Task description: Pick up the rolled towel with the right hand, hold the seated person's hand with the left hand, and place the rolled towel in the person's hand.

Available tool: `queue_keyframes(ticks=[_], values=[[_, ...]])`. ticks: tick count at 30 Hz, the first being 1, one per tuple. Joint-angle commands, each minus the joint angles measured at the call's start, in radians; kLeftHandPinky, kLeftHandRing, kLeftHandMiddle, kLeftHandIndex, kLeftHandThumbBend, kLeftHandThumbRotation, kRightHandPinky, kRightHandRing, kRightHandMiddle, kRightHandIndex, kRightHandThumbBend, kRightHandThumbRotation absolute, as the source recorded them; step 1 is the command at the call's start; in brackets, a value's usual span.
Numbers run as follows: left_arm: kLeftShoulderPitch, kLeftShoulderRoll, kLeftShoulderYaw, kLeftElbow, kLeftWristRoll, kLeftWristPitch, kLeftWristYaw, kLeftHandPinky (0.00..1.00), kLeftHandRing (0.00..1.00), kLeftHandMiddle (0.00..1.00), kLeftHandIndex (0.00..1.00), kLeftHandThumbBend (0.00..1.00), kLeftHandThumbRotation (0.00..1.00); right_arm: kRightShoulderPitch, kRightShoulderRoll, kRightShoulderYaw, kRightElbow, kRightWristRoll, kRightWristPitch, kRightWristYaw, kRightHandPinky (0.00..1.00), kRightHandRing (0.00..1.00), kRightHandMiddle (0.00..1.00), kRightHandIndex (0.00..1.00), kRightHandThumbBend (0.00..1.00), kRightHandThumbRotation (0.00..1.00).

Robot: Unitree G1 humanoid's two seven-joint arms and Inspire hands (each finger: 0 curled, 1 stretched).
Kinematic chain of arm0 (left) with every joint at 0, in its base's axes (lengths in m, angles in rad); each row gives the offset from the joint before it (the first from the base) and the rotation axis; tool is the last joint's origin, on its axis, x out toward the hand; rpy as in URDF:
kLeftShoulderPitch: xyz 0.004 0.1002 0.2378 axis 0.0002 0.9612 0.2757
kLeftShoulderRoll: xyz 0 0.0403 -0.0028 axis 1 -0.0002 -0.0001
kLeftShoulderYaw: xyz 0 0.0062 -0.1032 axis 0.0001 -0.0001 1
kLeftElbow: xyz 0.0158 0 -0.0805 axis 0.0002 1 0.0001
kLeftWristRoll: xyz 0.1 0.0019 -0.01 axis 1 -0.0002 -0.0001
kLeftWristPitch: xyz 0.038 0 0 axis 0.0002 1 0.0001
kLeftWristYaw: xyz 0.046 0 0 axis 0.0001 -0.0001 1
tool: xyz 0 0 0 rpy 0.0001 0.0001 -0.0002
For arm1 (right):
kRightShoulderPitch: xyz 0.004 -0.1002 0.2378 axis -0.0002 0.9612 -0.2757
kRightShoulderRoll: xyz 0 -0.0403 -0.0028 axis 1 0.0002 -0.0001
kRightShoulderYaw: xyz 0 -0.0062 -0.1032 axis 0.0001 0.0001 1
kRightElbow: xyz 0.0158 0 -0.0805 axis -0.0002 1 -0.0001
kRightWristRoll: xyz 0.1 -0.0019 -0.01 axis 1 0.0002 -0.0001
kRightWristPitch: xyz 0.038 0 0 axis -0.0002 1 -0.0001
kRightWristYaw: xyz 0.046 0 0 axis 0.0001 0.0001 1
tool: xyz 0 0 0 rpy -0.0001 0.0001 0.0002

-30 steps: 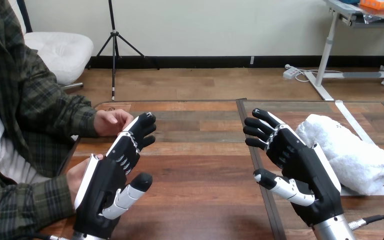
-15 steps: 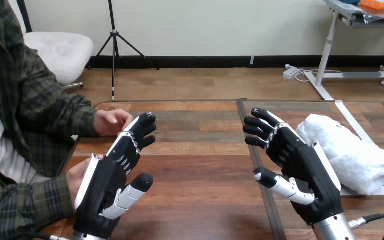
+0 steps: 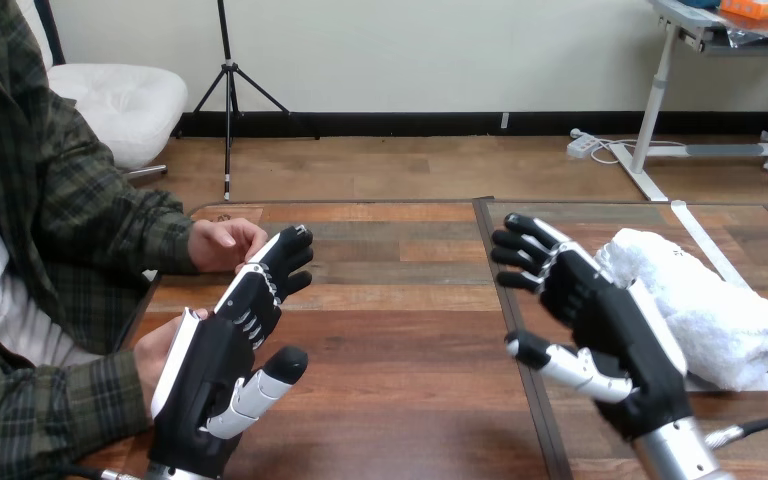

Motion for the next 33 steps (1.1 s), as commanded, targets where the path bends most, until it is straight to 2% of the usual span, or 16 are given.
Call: queue_keyframes(ticks=[1,5,8,11,14,17,20,23,25,28,33], values=[[-0.066,-0.005,0.000,-0.014,0.013,-0.013,0.011,0.87,0.91,0.91,0.88,1.00,0.77,-0.102,-0.053,-0.036,-0.099,-0.028,0.017,-0.071,0.80,0.85,0.86,0.87,1.00,0.49],[-0.066,-0.009,-0.002,-0.013,0.018,-0.013,0.015,0.87,0.91,0.91,0.88,1.00,0.77,-0.109,-0.076,-0.045,-0.143,-0.056,0.048,-0.119,0.79,0.84,0.85,0.86,1.00,0.49],[-0.068,-0.013,-0.005,-0.011,0.007,-0.012,0.009,0.87,0.91,0.91,0.88,1.00,0.77,-0.113,-0.095,-0.054,-0.182,-0.099,0.084,-0.174,0.76,0.82,0.83,0.86,1.00,0.51],[-0.069,-0.016,-0.007,-0.011,0.007,-0.012,0.008,0.87,0.91,0.91,0.88,1.00,0.76,-0.112,-0.109,-0.057,-0.241,-0.110,0.141,-0.206,0.74,0.81,0.82,0.85,1.00,0.51],[-0.069,-0.017,-0.009,-0.009,0.003,-0.010,0.004,0.88,0.91,0.92,0.89,1.00,0.76,-0.111,-0.125,-0.060,-0.312,-0.138,0.214,-0.245,0.72,0.81,0.82,0.85,1.00,0.51],[-0.071,-0.019,-0.007,-0.006,0.013,-0.015,0.011,0.88,0.91,0.92,0.89,1.00,0.76,-0.108,-0.142,-0.069,-0.390,-0.205,0.301,-0.307,0.72,0.82,0.82,0.85,1.00,0.52],[-0.072,-0.021,-0.006,-0.002,0.019,-0.017,0.016,0.88,0.91,0.92,0.89,1.00,0.76,-0.118,-0.151,-0.078,-0.476,-0.229,0.407,-0.345,0.71,0.83,0.83,0.85,1.00,0.52],[-0.073,-0.024,-0.006,-0.001,0.024,-0.017,0.020,0.88,0.91,0.92,0.89,1.00,0.77,-0.128,-0.159,-0.083,-0.538,-0.261,0.487,-0.380,0.72,0.85,0.84,0.87,1.00,0.49],[-0.073,-0.026,-0.006,-0.001,0.027,-0.017,0.022,0.88,0.91,0.92,0.89,1.00,0.77,-0.131,-0.161,-0.084,-0.568,-0.275,0.526,-0.399,0.74,0.86,0.84,0.87,1.00,0.45],[-0.076,-0.028,-0.004,0.005,0.034,-0.022,0.027,0.88,0.91,0.92,0.89,1.00,0.77,-0.148,-0.168,-0.090,-0.584,-0.254,0.562,-0.397,0.78,0.87,0.85,0.87,1.00,0.41],[-0.078,-0.034,-0.004,0.005,0.047,-0.023,0.040,0.88,0.91,0.92,0.89,1.00,0.78,-0.164,-0.189,-0.094,-0.632,-0.308,0.658,-0.425,0.85,0.90,0.87,0.90,1.00,0.40]])
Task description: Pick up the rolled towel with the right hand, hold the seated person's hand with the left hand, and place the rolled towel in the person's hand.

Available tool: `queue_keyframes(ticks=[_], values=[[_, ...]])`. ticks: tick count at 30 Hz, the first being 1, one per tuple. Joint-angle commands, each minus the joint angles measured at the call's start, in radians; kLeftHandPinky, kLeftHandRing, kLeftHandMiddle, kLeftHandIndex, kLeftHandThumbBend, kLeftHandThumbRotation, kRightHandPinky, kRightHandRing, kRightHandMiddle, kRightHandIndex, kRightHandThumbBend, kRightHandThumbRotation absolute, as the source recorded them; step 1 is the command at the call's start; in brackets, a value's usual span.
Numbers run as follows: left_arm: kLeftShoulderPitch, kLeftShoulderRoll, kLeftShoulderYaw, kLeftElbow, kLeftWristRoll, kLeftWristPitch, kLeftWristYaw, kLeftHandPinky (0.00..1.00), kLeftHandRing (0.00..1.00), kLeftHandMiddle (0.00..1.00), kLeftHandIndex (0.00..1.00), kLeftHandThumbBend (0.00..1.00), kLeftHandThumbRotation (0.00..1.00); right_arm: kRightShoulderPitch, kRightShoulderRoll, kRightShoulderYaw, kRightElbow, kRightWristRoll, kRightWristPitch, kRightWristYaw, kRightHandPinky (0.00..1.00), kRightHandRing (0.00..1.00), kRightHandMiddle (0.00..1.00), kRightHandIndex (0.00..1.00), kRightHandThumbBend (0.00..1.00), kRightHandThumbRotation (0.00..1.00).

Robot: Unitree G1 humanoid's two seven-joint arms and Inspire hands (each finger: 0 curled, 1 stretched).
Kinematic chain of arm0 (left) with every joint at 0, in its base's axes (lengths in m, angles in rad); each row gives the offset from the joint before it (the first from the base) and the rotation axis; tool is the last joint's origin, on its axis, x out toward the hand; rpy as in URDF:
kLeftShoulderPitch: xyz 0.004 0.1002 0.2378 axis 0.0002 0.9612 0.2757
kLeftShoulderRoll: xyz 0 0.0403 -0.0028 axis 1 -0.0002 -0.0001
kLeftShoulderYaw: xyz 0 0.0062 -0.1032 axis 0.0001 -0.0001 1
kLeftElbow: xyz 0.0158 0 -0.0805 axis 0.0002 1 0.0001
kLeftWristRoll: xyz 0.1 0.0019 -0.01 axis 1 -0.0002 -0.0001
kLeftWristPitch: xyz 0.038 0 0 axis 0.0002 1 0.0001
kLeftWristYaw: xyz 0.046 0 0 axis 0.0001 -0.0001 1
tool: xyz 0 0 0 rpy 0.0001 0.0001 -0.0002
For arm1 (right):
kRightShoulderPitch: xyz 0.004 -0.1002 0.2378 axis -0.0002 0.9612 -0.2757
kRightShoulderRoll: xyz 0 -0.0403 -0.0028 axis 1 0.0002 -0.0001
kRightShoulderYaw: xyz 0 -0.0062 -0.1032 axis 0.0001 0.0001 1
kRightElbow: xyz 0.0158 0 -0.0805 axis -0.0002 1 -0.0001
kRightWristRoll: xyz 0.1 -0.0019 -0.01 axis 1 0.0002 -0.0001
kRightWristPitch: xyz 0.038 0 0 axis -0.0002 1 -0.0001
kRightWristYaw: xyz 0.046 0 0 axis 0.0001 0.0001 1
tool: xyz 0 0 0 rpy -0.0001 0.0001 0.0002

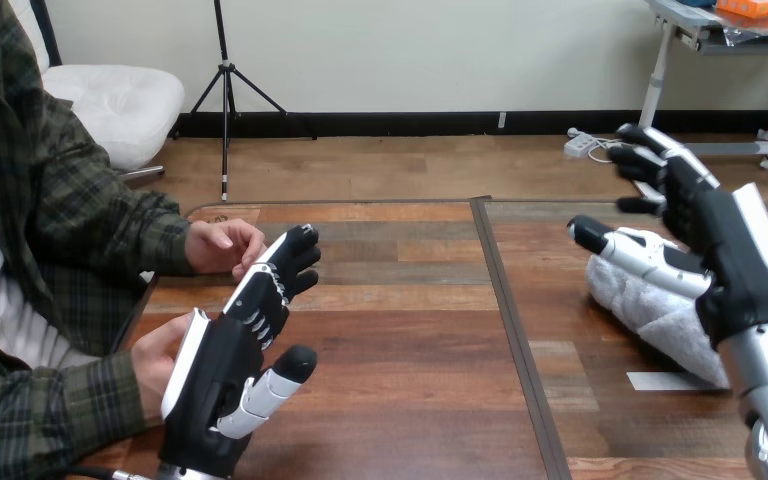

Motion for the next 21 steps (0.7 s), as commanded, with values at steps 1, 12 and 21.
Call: queue_keyframes(ticks=[1,12,21], values=[[-0.079,-0.012,-0.003,0.006,0.022,-0.024,0.019,0.88,0.91,0.92,0.89,1.00,0.78,-0.143,-0.050,-0.014,-0.185,-0.053,0.138,-0.056,0.86,0.90,0.87,0.90,1.00,0.40],[-0.079,-0.022,-0.011,-0.008,0.018,-0.015,0.017,0.88,0.91,0.92,0.89,1.00,0.77,-0.228,-0.131,-0.004,-0.206,-0.144,0.338,-0.037,0.94,0.94,0.91,0.95,1.00,0.44],[-0.078,-0.027,-0.016,-0.016,0.015,-0.010,0.014,0.88,0.91,0.92,0.89,1.00,0.76,-0.332,-0.205,0.018,-0.155,-0.138,0.524,0.067,0.95,0.97,0.96,0.99,1.00,0.41]])
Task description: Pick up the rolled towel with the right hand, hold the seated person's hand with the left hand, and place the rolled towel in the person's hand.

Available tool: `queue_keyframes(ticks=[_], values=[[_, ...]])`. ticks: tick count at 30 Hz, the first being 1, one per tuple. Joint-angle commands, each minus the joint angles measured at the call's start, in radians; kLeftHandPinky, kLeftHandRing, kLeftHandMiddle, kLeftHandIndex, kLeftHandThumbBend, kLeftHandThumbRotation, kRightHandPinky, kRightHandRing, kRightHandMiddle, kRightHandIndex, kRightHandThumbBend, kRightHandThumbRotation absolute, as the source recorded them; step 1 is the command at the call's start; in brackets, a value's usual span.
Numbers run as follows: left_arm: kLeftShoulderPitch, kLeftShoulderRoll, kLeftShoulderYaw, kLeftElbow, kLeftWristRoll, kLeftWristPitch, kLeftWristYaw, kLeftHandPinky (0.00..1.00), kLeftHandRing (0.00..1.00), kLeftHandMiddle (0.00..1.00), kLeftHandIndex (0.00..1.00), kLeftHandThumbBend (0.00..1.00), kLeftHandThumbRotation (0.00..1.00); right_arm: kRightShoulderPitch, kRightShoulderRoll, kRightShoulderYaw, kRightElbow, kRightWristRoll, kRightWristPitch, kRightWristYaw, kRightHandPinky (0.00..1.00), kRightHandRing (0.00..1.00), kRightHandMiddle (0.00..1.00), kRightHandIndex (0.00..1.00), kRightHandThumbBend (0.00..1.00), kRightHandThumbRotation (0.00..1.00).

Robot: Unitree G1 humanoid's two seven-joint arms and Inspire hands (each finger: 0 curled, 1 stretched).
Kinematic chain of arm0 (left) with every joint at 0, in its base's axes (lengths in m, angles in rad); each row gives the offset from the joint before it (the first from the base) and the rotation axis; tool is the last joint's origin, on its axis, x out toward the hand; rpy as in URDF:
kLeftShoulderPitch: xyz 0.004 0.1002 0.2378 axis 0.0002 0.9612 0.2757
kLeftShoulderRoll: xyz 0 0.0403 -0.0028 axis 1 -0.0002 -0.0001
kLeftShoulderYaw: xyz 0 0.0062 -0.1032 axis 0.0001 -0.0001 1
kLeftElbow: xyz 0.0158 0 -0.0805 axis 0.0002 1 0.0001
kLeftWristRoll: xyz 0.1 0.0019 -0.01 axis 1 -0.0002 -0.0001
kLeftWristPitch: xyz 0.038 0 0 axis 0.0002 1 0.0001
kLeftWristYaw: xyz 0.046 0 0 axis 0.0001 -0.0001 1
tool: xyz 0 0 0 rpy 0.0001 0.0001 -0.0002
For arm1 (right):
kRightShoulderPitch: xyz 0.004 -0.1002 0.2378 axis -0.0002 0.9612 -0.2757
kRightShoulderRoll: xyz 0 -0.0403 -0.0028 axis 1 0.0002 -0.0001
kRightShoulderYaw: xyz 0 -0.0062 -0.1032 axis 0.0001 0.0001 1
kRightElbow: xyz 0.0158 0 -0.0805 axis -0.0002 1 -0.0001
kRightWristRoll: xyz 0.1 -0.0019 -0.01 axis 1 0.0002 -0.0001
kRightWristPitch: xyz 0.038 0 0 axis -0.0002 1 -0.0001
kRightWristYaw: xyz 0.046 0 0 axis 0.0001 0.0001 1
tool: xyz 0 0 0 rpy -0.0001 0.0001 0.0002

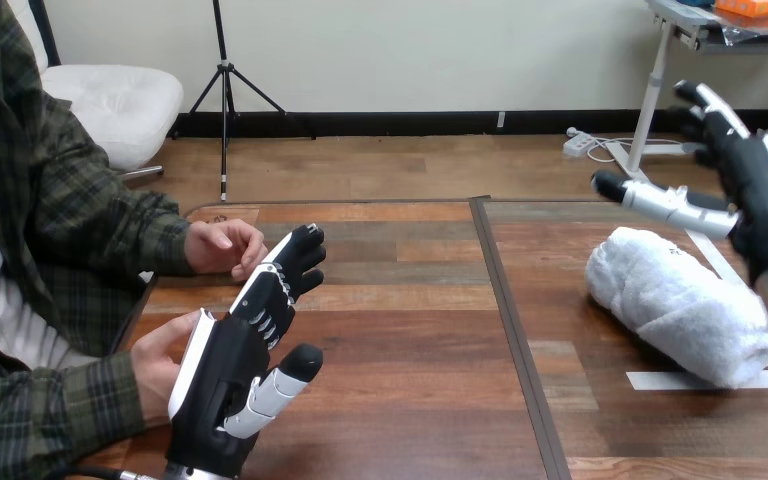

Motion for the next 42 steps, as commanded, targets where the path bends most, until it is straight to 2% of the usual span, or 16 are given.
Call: queue_keyframes(ticks=[1,8,14,15,16,17,18,19,22,23,24,27,31,38,40,42], values=[[-0.078,-0.009,-0.014,-0.017,0.000,-0.009,-0.001,0.88,0.91,0.92,0.89,1.00,0.76,-0.203,-0.100,0.021,-0.024,0.002,0.131,0.076,0.95,0.98,0.96,0.99,1.00,0.40],[-0.073,-0.013,-0.014,-0.030,0.011,-0.010,0.010,0.89,0.91,0.92,0.89,1.00,0.76,-0.316,-0.192,0.078,0.111,-0.041,0.212,0.180,0.92,0.96,0.99,1.00,1.00,0.41],[-0.067,-0.016,-0.012,-0.041,0.019,-0.008,0.020,0.88,0.91,0.92,0.89,1.00,0.76,-0.425,-0.228,0.131,0.253,-0.086,0.271,0.230,0.87,0.95,1.00,1.00,1.00,0.40],[-0.066,-0.017,-0.012,-0.042,0.016,-0.009,0.020,0.88,0.91,0.92,0.89,1.00,0.76,-0.440,-0.230,0.137,0.273,-0.092,0.278,0.232,0.65,0.73,0.80,1.00,1.00,0.39],[-0.066,-0.018,-0.012,-0.043,0.015,-0.009,0.019,0.88,0.91,0.92,0.89,1.00,0.76,-0.450,-0.231,0.141,0.287,-0.097,0.283,0.234,0.56,0.64,0.73,1.00,1.00,0.39],[-0.062,-0.019,-0.013,-0.051,0.015,-0.005,0.021,0.88,0.91,0.92,0.89,1.00,0.76,-0.475,-0.238,0.152,0.342,-0.103,0.258,0.246,0.49,0.58,0.67,1.00,1.00,0.38],[-0.060,-0.020,-0.014,-0.056,0.016,-0.001,0.022,0.88,0.91,0.91,0.89,1.00,0.76,-0.490,-0.243,0.160,0.380,-0.106,0.238,0.255,0.48,0.61,0.74,1.00,1.00,0.37],[-0.058,-0.020,-0.014,-0.060,0.016,0.001,0.023,0.88,0.91,0.91,0.88,1.00,0.76,-0.502,-0.247,0.165,0.407,-0.108,0.224,0.261,0.49,0.65,0.78,1.00,1.00,0.38],[-0.063,-0.022,-0.014,-0.047,0.009,-0.021,0.016,0.88,0.91,0.91,0.88,1.00,0.76,-0.570,-0.249,0.215,0.502,-0.161,0.261,0.267,0.55,0.75,0.83,1.00,1.00,0.39],[-0.060,-0.023,-0.015,-0.053,0.010,-0.017,0.018,0.88,0.91,0.91,0.88,1.00,0.76,-0.591,-0.249,0.228,0.548,-0.174,0.241,0.266,0.55,0.75,0.83,1.00,1.00,0.39],[-0.058,-0.024,-0.015,-0.058,0.011,-0.013,0.020,0.88,0.91,0.91,0.88,1.00,0.76,-0.603,-0.250,0.234,0.578,-0.180,0.221,0.266,0.62,0.82,0.89,1.00,0.99,0.38],[-0.055,-0.026,-0.020,-0.064,0.000,-0.009,0.009,0.88,0.91,0.91,0.89,1.00,0.76,-0.640,-0.254,0.268,0.657,-0.212,0.189,0.265,0.70,0.88,0.93,1.00,0.98,0.38],[-0.051,-0.029,-0.024,-0.071,-0.008,-0.010,0.002,0.88,0.91,0.92,0.89,1.00,0.75,-0.686,-0.253,0.306,0.760,-0.247,0.147,0.263,0.79,0.93,0.97,1.00,0.96,0.40],[-0.037,-0.037,-0.033,-0.102,-0.016,0.002,-0.003,0.89,0.91,0.92,0.89,1.00,0.73,-0.763,-0.220,0.354,0.949,-0.294,0.126,0.227,0.81,0.95,0.96,1.00,0.94,0.39],[-0.032,-0.039,-0.034,-0.110,-0.015,0.004,-0.001,0.89,0.91,0.92,0.89,1.00,0.73,-0.774,-0.217,0.366,0.982,-0.303,0.115,0.223,0.86,0.98,0.98,1.00,0.94,0.39],[-0.030,-0.038,-0.036,-0.112,-0.022,0.003,-0.007,0.89,0.91,0.92,0.89,1.00,0.73,-0.787,-0.211,0.395,1.019,-0.328,0.116,0.215,0.88,0.98,0.98,1.00,0.95,0.40]])
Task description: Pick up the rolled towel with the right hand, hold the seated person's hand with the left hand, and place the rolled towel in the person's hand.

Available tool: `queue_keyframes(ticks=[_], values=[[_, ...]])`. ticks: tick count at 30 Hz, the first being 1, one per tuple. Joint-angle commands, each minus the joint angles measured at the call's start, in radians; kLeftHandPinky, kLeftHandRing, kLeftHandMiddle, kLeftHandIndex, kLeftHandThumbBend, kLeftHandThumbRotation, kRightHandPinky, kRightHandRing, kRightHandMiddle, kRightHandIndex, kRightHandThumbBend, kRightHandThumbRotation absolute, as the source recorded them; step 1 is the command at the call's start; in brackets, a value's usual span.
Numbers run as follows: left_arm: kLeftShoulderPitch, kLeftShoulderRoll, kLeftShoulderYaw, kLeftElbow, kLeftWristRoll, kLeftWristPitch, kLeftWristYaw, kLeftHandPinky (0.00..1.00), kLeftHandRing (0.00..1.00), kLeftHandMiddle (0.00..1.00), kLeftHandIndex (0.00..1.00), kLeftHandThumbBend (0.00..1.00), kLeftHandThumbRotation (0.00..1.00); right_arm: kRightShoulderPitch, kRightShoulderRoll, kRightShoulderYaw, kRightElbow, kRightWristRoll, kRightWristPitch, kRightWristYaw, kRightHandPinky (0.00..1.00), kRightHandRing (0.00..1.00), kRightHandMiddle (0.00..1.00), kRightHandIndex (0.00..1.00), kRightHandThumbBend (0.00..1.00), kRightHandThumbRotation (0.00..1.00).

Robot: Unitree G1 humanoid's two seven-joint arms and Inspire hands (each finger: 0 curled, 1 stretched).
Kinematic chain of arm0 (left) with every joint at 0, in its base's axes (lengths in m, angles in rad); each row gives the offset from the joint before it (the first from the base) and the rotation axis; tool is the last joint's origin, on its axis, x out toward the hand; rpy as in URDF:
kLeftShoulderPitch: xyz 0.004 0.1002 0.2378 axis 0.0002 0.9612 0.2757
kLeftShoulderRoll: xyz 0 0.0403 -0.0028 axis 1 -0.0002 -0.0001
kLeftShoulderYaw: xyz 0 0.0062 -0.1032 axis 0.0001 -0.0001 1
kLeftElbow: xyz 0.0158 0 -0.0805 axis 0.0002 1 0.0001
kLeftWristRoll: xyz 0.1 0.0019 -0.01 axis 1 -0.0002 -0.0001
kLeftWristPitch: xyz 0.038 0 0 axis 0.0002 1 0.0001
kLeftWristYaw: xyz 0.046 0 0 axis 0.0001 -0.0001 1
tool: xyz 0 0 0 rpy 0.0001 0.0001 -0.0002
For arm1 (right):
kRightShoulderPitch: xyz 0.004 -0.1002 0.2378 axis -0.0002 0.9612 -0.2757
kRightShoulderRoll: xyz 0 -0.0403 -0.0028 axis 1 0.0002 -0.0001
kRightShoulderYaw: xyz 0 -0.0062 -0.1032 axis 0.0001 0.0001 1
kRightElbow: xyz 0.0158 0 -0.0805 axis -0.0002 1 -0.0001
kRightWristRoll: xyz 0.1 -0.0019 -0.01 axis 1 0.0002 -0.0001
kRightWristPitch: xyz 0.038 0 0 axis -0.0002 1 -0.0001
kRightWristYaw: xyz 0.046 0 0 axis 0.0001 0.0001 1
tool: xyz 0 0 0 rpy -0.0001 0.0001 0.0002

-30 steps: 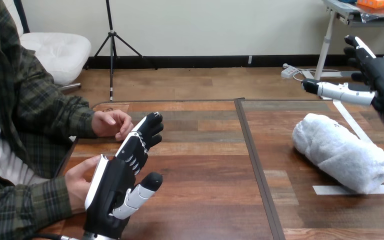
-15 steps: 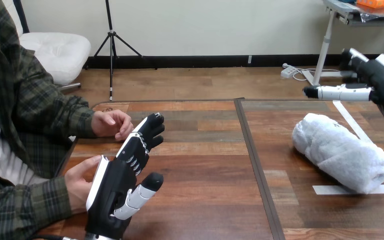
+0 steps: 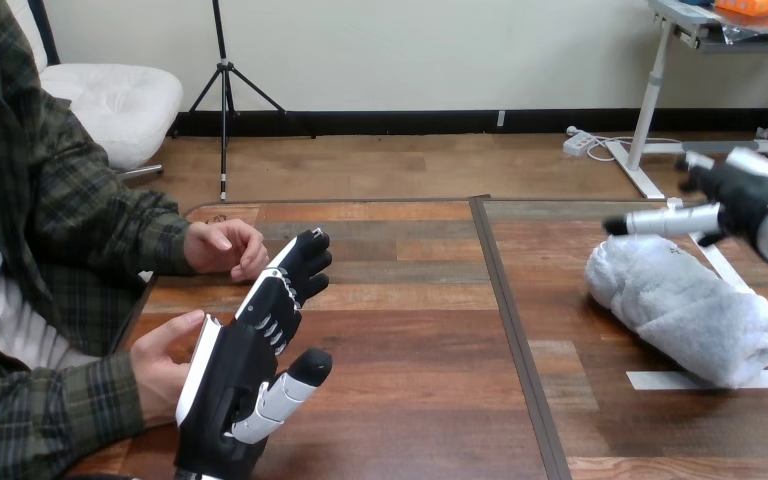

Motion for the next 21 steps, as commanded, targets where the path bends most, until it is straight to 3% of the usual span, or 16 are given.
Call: queue_keyframes(ticks=[1,5,8,13,16,19,21], values=[[-0.043,-0.010,-0.033,-0.111,-0.019,0.000,-0.009,0.89,0.91,0.92,0.89,1.00,0.73,-0.295,-0.017,0.121,0.314,-0.104,-0.089,-0.028,0.88,0.99,0.98,1.00,0.95,0.40],[-0.036,-0.010,-0.033,-0.120,-0.018,-0.005,-0.007,0.89,0.91,0.92,0.89,1.00,0.73,-0.309,-0.004,0.147,0.372,-0.120,-0.102,-0.048,0.90,0.99,0.98,1.00,0.96,0.41],[-0.031,-0.009,-0.034,-0.128,-0.022,-0.006,-0.008,0.89,0.91,0.92,0.89,1.00,0.72,-0.315,0.002,0.178,0.401,-0.142,-0.119,-0.052,0.77,0.91,0.94,0.99,0.98,0.44],[-0.023,-0.004,-0.035,-0.138,-0.023,-0.010,-0.007,0.89,0.91,0.91,0.88,1.00,0.74,-0.327,0.018,0.187,0.444,-0.140,-0.115,-0.045,0.76,0.91,0.95,0.98,0.98,0.46],[-0.017,-0.002,-0.037,-0.148,-0.032,-0.012,-0.010,0.89,0.91,0.91,0.88,1.00,0.74,-0.326,0.023,0.226,0.470,-0.172,-0.131,-0.051,0.71,0.90,0.95,0.97,0.99,0.50],[-0.006,0.001,-0.041,-0.163,-0.041,-0.007,-0.014,0.89,0.91,0.91,0.88,1.00,0.74,-0.325,0.040,0.198,0.487,-0.140,-0.121,-0.055,0.67,0.89,0.93,0.93,0.99,0.48],[-0.003,0.003,-0.045,-0.170,-0.053,-0.007,-0.020,0.89,0.91,0.91,0.88,1.00,0.74,-0.324,0.048,0.236,0.502,-0.175,-0.123,-0.058,0.63,0.87,0.91,0.90,1.00,0.49]])
